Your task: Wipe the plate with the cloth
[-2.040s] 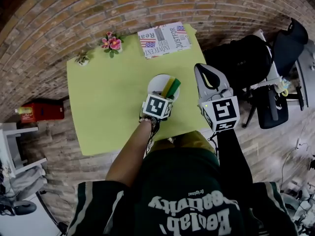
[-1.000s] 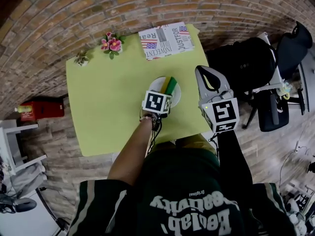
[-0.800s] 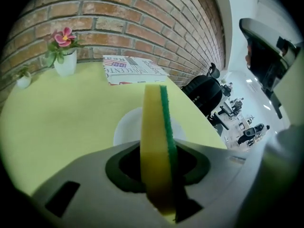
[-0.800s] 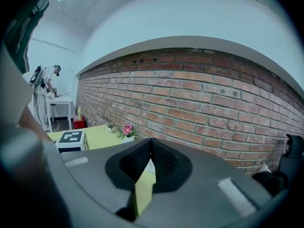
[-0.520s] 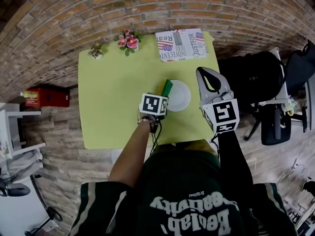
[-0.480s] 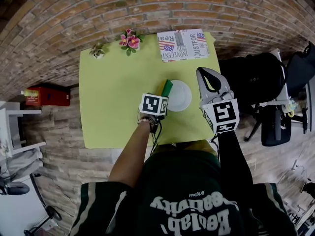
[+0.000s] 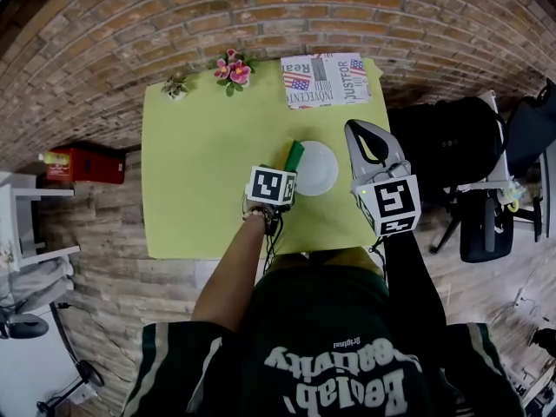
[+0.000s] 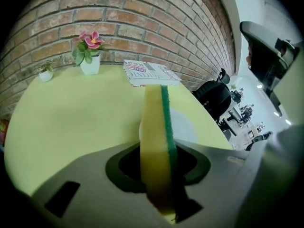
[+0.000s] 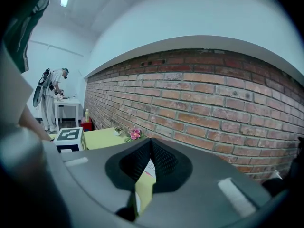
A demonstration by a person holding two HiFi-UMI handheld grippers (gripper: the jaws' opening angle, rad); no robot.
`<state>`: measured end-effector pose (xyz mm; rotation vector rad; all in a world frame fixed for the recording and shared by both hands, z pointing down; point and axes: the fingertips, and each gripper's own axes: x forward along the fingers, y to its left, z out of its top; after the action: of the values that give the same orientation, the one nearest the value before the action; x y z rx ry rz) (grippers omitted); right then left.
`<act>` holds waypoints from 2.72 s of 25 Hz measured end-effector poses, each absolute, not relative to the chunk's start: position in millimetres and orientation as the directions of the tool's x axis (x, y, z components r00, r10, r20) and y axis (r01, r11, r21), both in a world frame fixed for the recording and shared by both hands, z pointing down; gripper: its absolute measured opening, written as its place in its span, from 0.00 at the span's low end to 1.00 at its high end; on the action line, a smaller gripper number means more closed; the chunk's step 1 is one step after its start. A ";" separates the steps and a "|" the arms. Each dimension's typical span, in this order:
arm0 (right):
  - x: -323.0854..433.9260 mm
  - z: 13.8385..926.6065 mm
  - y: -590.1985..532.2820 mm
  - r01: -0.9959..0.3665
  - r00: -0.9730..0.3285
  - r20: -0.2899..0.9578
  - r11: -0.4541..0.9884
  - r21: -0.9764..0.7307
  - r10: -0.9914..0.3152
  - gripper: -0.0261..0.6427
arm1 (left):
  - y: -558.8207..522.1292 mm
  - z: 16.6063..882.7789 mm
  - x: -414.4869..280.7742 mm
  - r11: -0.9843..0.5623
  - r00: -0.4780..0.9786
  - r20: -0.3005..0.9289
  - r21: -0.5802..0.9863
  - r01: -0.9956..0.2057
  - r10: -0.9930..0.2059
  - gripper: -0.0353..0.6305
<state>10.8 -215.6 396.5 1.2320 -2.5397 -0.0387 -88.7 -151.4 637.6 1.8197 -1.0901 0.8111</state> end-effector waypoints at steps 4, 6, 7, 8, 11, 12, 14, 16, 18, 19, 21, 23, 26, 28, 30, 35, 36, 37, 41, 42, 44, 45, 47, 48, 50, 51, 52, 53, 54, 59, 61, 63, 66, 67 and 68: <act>21.8 393.6 -214.7 -0.775 -0.561 0.267 0.611 0.163 -0.783 0.06 | -148.2 632.9 -62.0 -0.327 0.436 0.831 0.329 -0.886 -0.344 0.26; 27.1 392.6 -213.8 -0.781 -0.554 0.265 0.603 0.163 -0.789 0.06 | -145.9 631.5 -45.6 -0.365 0.451 0.829 0.329 -0.871 -0.330 0.26; 30.1 393.0 -213.2 -0.784 -0.550 0.266 0.599 0.163 -0.792 0.06 | -145.0 631.5 -37.9 -0.382 0.459 0.828 0.329 -0.864 -0.323 0.26; 33.5 393.7 -212.5 -0.788 -0.545 0.267 0.594 0.162 -0.795 0.06 | -144.2 632.0 -30.7 -0.398 0.465 0.827 0.330 -0.856 -0.315 0.26; 44.6 395.2 -210.1 -0.801 -0.525 0.271 0.576 0.163 -0.807 0.06 | -141.2 633.5 -10.2 -0.441 0.489 0.824 0.340 -0.831 -0.287 0.26; 47.9 395.3 -209.2 -0.805 -0.518 0.273 0.570 0.164 -0.810 0.06 | -139.3 633.9 -3.7 -0.453 0.498 0.822 0.346 -0.821 -0.275 0.26; 54.4 395.0 -208.0 -0.812 -0.508 0.274 0.560 0.164 -0.817 0.06 | -135.1 636.2 7.5 -0.473 0.510 0.823 0.354 -0.806 -0.252 0.26; 61.2 394.2 -207.5 -0.819 -0.498 0.273 0.550 0.164 -0.823 0.06 | -131.1 641.3 15.6 -0.487 0.509 0.829 0.354 -0.799 -0.231 0.26; 66.2 392.8 -207.0 -0.825 -0.489 0.270 0.541 0.163 -0.829 0.06 | -129.0 645.5 19.1 -0.492 0.506 0.833 0.352 -0.796 -0.223 0.26; 67.6 392.5 -206.6 -0.827 -0.487 0.269 0.538 0.164 -0.831 0.06 | -129.0 646.2 19.6 -0.492 0.508 0.832 0.353 -0.796 -0.223 0.26; 68.5 393.8 -205.5 -0.827 -0.486 0.271 0.538 0.164 -0.830 0.06 | -129.7 646.0 18.7 -0.491 0.513 0.829 0.359 -0.794 -0.224 0.26; 66.7 394.8 -204.7 -0.824 -0.490 0.274 0.542 0.164 -0.828 0.06 | -130.0 645.4 16.8 -0.484 0.515 0.827 0.364 -0.796 -0.225 0.26; 61.4 393.3 -204.8 -0.817 -0.499 0.273 0.552 0.168 -0.822 0.06 | -129.9 644.7 10.5 -0.471 0.512 0.826 0.364 -0.803 -0.234 0.26; 57.5 393.1 -205.2 -0.812 -0.506 0.273 0.559 0.170 -0.818 0.06 | -129.5 646.0 2.8 -0.454 0.513 0.823 0.371 -0.810 -0.243 0.26; 52.5 392.4 -205.5 -0.807 -0.513 0.271 0.565 0.171 -0.815 0.06 | -128.9 647.2 -7.3 -0.429 0.511 0.822 0.379 -0.820 -0.252 0.26; 40.8 390.6 -203.8 -0.795 -0.531 0.267 0.582 0.171 -0.804 0.06 | -128.8 646.0 -34.1 -0.378 0.490 0.824 0.372 -0.847 -0.286 0.26; 38.8 389.8 -203.6 -0.793 -0.534 0.265 0.584 0.171 -0.803 0.06 | -128.8 645.6 -39.3 -0.369 0.485 0.824 0.371 -0.852 -0.293 0.26; 36.9 389.4 -203.5 -0.791 -0.537 0.263 0.587 0.171 -0.801 0.06 | -128.8 645.1 -44.5 -0.362 0.481 0.824 0.369 -0.856 -0.299 0.26; 30.6 390.6 -202.3 -0.784 -0.548 0.264 0.597 0.169 -0.794 0.06 | -127.4 643.8 -63.0 -0.334 0.461 0.830 0.358 -0.872 -0.315 0.26; 29.0 390.6 -201.8 -0.782 -0.551 0.263 0.600 0.169 -0.792 0.06 | -126.5 643.9 -66.9 -0.328 0.456 0.831 0.355 -0.875 -0.318 0.26; 25.9 390.1 -201.0 -0.779 -0.556 0.260 0.604 0.169 -0.789 0.06 | -125.0 644.3 -74.4 -0.316 0.447 0.833 0.350 -0.882 -0.325 0.26; 24.7 389.9 -200.7 -0.777 -0.558 0.259 0.606 0.169 -0.788 0.06 | -124.4 644.4 -77.7 -0.308 0.444 0.834 0.350 -0.885 -0.328 0.26; 23.3 389.7 -200.0 -0.775 -0.561 0.258 0.608 0.169 -0.787 0.06 | -123.6 644.5 -81.8 -0.293 0.438 0.835 0.350 -0.890 -0.334 0.26; 23.1 389.5 -199.6 -0.775 -0.561 0.258 0.609 0.169 -0.786 0.06 | -123.6 644.6 -82.3 -0.290 0.436 0.835 0.348 -0.891 -0.336 0.26; 23.1 388.5 -198.9 -0.775 -0.561 0.255 0.608 0.171 -0.787 0.06 | -123.9 644.4 -81.6 -0.289 0.431 0.836 0.344 -0.894 -0.340 0.26; 23.1 387.7 -198.5 -0.776 -0.561 0.253 0.607 0.171 -0.788 0.06 | -124.1 644.0 -81.0 -0.290 0.430 0.836 0.341 -0.894 -0.342 0.26; 23.3 386.9 -198.2 -0.777 -0.560 0.251 0.606 0.171 -0.789 0.06 | -124.1 643.2 -80.2 -0.292 0.429 0.836 0.340 -0.894 -0.343 0.26; 24.1 386.7 -197.8 -0.778 -0.559 0.251 0.604 0.172 -0.791 0.06 | -123.8 641.9 -78.8 -0.295 0.431 0.834 0.340 -0.893 -0.344 0.26; 25.5 386.7 -197.2 -0.780 -0.556 0.251 0.602 0.172 -0.792 0.06 | -123.3 640.4 -76.4 -0.299 0.436 0.831 0.343 -0.890 -0.345 0.26; 32.8 385.8 -192.8 -0.791 -0.541 0.252 0.587 0.172 -0.802 0.06 | -118.5 631.6 -49.4 -0.353 0.482 0.811 0.367 -0.861 -0.331 0.26; 34.7 385.4 -190.6 -0.795 -0.535 0.253 0.582 0.173 -0.806 0.06 | -115.2 628.9 -36.0 -0.378 0.502 0.805 0.378 -0.845 -0.317 0.26; 37.5 386.3 -188.0 -0.800 -0.527 0.257 0.575 0.174 -0.810 0.06 | -110.1 628.3 -21.9 -0.406 0.523 0.800 0.390 -0.826 -0.296 0.26; 42.9 389.2 -183.0 -0.808 -0.513 0.262 0.563 0.174 -0.817 0.06 | -101.3 631.4 -3.1 -0.451 0.545 0.797 0.398 -0.799 -0.261 0.26; 45.0 389.6 -181.5 -0.810 -0.509 0.263 0.560 0.175 -0.819 0.06 | -99.0 632.4 1.7 -0.461 0.550 0.796 0.402 -0.792 -0.252 0.26; 47.3 389.6 -180.0 -0.812 -0.505 0.264 0.556 0.175 -0.822 0.06 | -96.7 632.9 5.7 -0.468 0.555 0.795 0.405 -0.786 -0.244 0.26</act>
<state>47.3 -180.0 389.6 1.3457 -2.4787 -0.0410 5.7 -96.7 632.9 1.9903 -0.8281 0.8597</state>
